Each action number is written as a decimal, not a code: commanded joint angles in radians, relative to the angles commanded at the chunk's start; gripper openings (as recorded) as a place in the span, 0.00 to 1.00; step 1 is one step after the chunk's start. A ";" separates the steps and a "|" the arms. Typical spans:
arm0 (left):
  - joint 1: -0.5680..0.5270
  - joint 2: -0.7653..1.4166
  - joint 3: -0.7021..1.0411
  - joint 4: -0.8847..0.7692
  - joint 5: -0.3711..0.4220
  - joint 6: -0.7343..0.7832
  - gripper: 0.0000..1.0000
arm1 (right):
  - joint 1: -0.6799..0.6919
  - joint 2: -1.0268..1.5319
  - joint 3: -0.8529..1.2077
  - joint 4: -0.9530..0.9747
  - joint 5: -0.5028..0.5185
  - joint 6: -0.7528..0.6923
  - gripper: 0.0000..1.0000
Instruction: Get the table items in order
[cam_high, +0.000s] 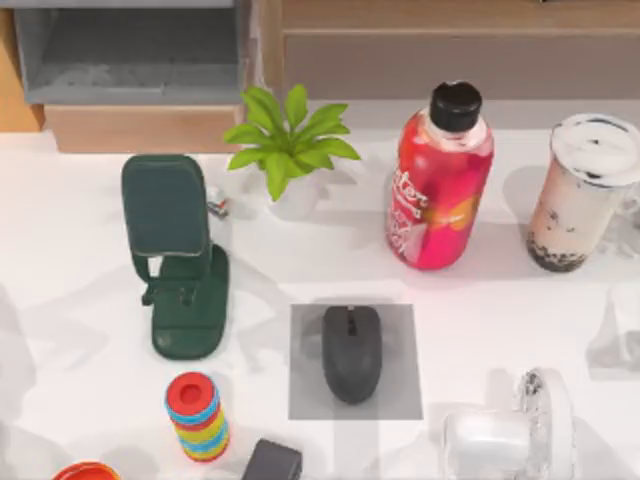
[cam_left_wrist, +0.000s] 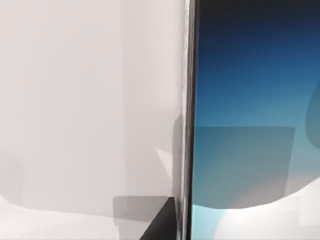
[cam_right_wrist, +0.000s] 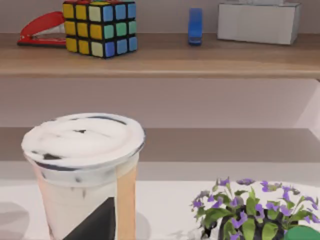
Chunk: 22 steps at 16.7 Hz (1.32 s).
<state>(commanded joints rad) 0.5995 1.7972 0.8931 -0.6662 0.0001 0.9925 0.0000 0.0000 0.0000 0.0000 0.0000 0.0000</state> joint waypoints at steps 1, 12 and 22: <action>0.000 0.000 0.000 0.000 0.000 0.000 0.00 | 0.000 0.000 0.000 0.000 0.000 0.000 1.00; -0.004 -0.099 0.073 -0.164 0.014 -0.014 0.00 | 0.000 0.000 0.000 0.000 0.000 0.000 1.00; -0.181 -0.241 0.062 0.038 -0.177 -0.234 0.00 | 0.000 0.000 0.000 0.000 0.000 0.000 1.00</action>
<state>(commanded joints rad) 0.4180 1.5559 0.9552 -0.6286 -0.1773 0.7583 0.0000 0.0000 0.0000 0.0000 0.0000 0.0000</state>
